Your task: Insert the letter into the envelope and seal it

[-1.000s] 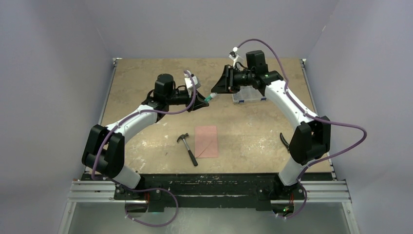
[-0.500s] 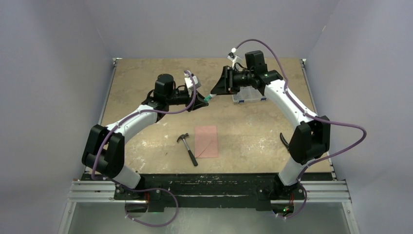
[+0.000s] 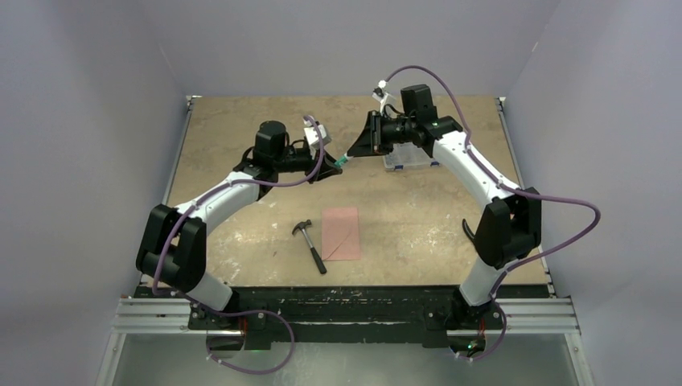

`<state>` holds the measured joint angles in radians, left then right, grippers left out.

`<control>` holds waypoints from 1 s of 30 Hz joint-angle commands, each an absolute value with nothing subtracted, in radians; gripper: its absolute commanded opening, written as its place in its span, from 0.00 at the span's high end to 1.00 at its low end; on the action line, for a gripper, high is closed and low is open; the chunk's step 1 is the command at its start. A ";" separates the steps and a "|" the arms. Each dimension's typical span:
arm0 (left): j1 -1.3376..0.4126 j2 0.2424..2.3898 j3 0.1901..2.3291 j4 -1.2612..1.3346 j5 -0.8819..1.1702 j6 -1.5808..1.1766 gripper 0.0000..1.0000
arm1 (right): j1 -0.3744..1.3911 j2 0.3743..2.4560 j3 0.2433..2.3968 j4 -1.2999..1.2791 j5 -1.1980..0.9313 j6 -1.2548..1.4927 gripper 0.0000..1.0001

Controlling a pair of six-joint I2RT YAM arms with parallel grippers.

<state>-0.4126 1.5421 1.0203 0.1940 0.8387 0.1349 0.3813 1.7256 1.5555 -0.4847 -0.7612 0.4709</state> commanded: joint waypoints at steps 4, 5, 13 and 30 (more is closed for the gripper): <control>-0.414 1.587 1.204 0.162 0.824 0.325 1.00 | 0.445 1.761 1.477 -0.462 -0.748 0.433 1.00; -0.414 1.595 1.230 0.147 0.811 0.344 1.00 | 0.454 1.766 1.462 -0.466 -0.752 0.419 1.00; -0.422 1.629 1.347 0.209 0.769 0.360 1.00 | 0.515 1.785 1.347 -0.427 -0.803 0.388 1.00; -0.470 1.613 1.348 0.396 0.803 0.290 1.00 | 0.545 1.855 1.221 -0.402 -0.865 0.378 1.00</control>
